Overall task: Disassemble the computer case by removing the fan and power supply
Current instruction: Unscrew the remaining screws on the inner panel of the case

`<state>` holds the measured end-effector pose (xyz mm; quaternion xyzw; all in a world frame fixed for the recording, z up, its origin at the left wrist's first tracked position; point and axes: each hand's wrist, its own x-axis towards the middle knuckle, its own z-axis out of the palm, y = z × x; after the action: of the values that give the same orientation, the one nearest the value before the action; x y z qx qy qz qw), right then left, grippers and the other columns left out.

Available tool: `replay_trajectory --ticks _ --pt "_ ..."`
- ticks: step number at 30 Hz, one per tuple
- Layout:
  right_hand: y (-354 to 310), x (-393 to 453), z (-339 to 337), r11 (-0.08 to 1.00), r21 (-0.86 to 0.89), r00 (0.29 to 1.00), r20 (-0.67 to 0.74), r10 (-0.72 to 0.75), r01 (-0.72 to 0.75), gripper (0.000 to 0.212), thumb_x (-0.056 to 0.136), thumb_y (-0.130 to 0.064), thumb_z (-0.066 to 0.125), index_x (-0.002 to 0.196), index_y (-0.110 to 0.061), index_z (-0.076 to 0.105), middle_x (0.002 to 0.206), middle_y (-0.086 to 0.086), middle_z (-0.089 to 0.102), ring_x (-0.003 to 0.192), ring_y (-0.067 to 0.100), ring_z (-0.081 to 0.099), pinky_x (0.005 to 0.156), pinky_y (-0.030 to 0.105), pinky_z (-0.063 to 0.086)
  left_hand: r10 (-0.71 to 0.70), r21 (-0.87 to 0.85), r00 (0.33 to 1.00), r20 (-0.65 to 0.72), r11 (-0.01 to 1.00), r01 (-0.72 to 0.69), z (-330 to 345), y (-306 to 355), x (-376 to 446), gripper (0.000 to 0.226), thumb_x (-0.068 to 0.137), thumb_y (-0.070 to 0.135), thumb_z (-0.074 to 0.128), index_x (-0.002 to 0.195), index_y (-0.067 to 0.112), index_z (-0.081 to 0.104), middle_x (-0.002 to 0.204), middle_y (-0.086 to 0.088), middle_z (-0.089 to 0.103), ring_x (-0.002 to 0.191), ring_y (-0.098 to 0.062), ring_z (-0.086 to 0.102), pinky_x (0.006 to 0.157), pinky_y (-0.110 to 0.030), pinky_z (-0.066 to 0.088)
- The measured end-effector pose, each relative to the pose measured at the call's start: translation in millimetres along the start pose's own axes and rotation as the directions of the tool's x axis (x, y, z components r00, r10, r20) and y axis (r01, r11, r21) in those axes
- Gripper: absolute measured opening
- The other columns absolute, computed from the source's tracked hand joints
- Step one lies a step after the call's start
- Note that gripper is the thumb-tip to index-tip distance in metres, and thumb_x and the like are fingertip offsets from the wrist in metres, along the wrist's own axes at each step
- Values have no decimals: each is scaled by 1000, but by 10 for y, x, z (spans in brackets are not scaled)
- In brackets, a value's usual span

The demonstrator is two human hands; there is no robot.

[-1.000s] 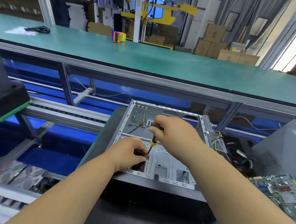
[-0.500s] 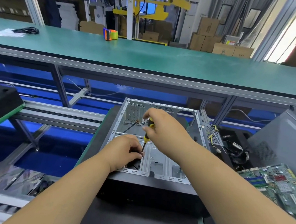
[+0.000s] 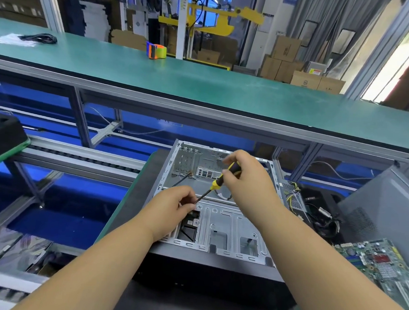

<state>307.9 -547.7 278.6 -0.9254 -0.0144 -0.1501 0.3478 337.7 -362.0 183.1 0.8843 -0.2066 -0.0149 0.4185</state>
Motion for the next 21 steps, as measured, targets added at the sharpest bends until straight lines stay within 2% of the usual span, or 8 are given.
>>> replay_trajectory --ticks 3,7,9,12,14,16,19,21 --pt "136 -50 -24 996 31 996 -35 86 -84 8 94 -26 61 89 -28 55 77 -9 60 64 6 53 56 25 37 -6 -9 999 -46 1000 6 -12 18 -1 14 94 20 62 92 34 62 89 16 63 85 1 57 73 -12 43" --pt "314 -185 -149 983 67 983 -63 175 -171 17 91 -41 64 80 -28 60 70 -2 62 67 20 61 58 38 50 58 10 989 -134 998 -57 11 87 -53 16 94 18 61 96 33 63 91 20 63 91 6 56 73 -3 40" --pt "427 -245 -218 945 211 961 -63 269 -251 18 90 -39 66 80 -25 64 65 0 65 61 18 63 60 41 54 106 24 981 -165 994 -104 87 159 -74 17 93 16 63 96 32 63 90 20 62 92 4 56 75 -3 39" --pt "652 -322 -352 831 443 910 -76 407 -335 17 90 -35 68 82 -20 67 58 -4 65 51 5 59 56 29 49 94 -72 967 -236 991 -113 269 355 -67 17 91 14 65 93 31 63 87 19 63 90 1 58 75 -5 41" --pt "821 -379 -464 763 546 874 -108 475 -347 18 90 -34 67 85 -17 68 58 -5 65 51 5 58 54 25 46 29 -188 962 -272 979 -82 413 518 -34 18 91 14 66 93 31 63 88 17 64 87 0 60 74 -7 44" --pt "990 -435 -598 643 681 827 -96 555 -352 22 92 -31 65 89 -10 68 61 -2 65 52 8 58 51 23 45 -41 -262 960 -276 965 -34 569 688 10 19 90 14 68 91 32 62 88 13 66 84 -1 60 72 -10 45" --pt "1239 -540 -825 388 855 769 20 639 -345 20 96 -24 63 87 -7 68 63 4 67 51 10 60 45 18 46 -38 -261 980 -197 965 -14 809 958 78 16 88 15 70 84 30 63 79 12 65 74 0 58 66 -11 42" --pt "1426 -639 -961 273 901 755 85 650 -337 14 94 -20 64 90 -8 69 65 3 70 52 8 63 46 17 49 13 -190 993 -117 981 -35 995 1158 109 13 87 20 71 79 29 64 77 15 64 69 -2 56 62 -12 42"
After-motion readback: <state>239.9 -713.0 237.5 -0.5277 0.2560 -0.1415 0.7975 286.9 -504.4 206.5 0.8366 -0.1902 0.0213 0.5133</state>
